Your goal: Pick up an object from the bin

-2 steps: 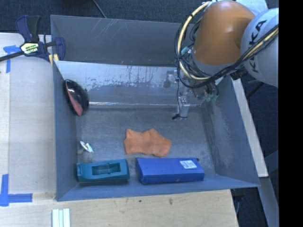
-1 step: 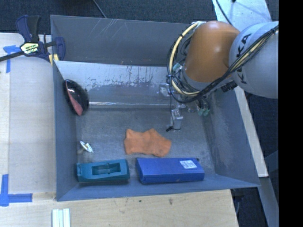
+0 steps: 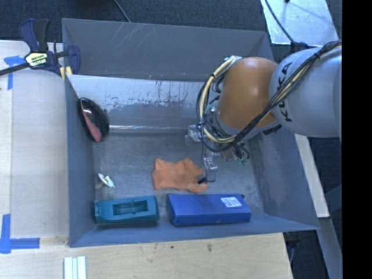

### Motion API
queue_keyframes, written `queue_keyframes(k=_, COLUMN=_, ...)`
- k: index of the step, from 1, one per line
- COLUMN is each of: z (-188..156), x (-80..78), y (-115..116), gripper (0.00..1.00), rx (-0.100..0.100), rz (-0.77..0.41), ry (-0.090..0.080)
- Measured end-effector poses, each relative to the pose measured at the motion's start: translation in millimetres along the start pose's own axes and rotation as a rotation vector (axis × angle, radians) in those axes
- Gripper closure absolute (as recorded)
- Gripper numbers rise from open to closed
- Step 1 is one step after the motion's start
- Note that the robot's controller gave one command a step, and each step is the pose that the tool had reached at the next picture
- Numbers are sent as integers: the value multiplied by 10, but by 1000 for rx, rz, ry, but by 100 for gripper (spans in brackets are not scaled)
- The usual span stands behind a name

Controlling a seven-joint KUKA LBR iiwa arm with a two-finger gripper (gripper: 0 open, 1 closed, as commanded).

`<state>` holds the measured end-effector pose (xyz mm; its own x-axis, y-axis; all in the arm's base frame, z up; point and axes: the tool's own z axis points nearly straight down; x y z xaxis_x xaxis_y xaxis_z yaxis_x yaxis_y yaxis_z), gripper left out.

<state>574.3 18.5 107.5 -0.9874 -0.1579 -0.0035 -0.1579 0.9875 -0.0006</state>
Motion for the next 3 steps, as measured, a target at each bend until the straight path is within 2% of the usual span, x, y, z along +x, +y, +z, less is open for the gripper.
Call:
queue_keyframes(k=1, z=336, x=195, y=422, gripper=100, rx=-2, rz=-321, ry=0)
queue_keyframes(k=2, z=336, x=195, y=421, gripper=100, rx=-2, rz=-320, ry=0)
queue_keyframes(k=3, z=-1188, x=290, y=175, gripper=100, rx=0, rz=-316, ry=-2)
